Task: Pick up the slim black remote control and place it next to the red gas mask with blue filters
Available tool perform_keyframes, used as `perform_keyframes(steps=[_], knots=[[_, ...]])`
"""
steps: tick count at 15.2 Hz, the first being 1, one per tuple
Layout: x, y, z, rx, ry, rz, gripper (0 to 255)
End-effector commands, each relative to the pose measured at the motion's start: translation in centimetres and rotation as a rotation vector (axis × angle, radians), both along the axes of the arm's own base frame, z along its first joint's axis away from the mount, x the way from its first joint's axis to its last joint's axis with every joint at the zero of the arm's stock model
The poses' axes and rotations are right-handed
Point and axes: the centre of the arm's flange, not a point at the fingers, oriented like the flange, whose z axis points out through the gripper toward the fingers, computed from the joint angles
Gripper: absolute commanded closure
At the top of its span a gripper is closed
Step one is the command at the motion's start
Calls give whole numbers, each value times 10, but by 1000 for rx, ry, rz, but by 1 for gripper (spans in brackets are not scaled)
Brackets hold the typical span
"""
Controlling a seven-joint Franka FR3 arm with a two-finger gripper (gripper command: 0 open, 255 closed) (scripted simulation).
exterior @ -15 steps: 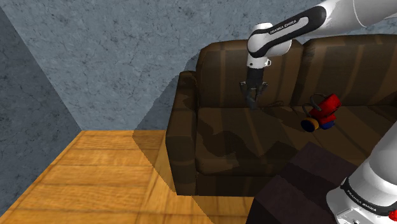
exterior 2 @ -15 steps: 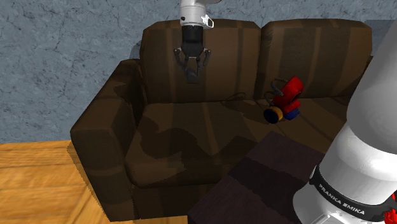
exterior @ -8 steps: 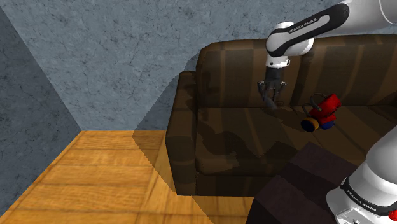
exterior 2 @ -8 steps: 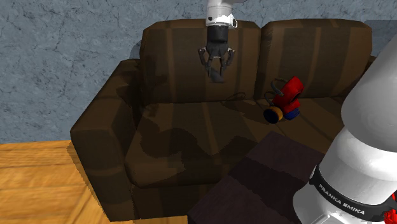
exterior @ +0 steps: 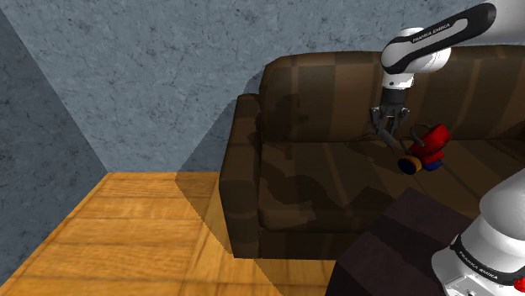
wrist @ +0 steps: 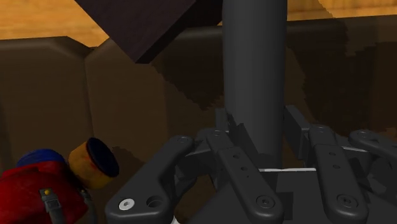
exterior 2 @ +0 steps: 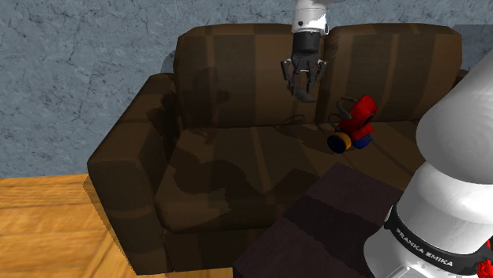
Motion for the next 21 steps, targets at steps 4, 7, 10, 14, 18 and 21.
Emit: perform_keyframes(steps=[4,7,10,14,18,21], knots=[[-44,-50,1,0,0,1,255],[-70,-80,1,0,0,1,255],[-96,-110,2,0,0,1,255],[-130,-150,2,0,0,1,255],[-165,-190,2,0,0,1,255],[-191,-220,2,0,0,1,255]])
